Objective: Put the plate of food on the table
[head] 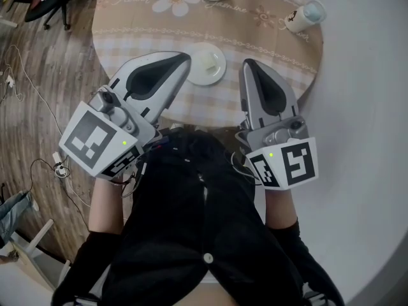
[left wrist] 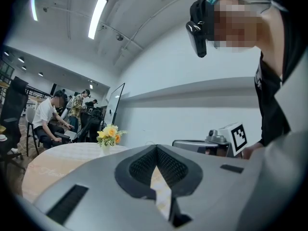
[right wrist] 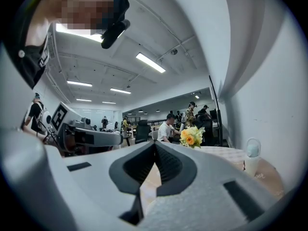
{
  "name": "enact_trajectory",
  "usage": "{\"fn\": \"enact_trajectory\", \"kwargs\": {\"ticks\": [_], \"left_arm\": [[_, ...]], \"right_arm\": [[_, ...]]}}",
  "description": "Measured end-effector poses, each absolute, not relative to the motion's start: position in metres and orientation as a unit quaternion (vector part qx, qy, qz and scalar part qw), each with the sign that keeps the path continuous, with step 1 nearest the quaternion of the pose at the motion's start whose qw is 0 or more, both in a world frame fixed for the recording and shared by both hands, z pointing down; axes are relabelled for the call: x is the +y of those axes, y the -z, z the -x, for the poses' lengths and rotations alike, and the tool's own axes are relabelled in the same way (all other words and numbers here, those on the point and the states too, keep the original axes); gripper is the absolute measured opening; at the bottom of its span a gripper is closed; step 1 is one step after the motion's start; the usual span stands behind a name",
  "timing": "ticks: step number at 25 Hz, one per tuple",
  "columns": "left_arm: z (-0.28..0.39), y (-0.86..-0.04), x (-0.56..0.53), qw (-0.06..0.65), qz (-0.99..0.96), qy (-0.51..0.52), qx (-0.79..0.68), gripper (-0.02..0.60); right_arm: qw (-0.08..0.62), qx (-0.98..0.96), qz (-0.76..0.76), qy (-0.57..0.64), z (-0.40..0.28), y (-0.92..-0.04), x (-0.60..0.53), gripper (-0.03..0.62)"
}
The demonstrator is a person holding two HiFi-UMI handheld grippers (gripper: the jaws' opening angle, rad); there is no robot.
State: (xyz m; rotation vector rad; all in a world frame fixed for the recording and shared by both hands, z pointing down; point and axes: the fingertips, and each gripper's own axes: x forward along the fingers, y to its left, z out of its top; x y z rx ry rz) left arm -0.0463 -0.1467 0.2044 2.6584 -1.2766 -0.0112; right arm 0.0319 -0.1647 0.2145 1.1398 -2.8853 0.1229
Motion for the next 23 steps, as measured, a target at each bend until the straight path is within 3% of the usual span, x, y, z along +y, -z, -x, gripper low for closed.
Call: {"fn": "enact_trajectory", "kwargs": {"ticks": [23], "left_arm": [[0.038, -0.2092, -0.1493, 0.108, -0.901, 0.008, -0.42, 0.0]], "right_arm": [[0.031, -0.931, -0.361, -0.038, -0.0303, -0.2177, -0.1648, 0.0]]}}
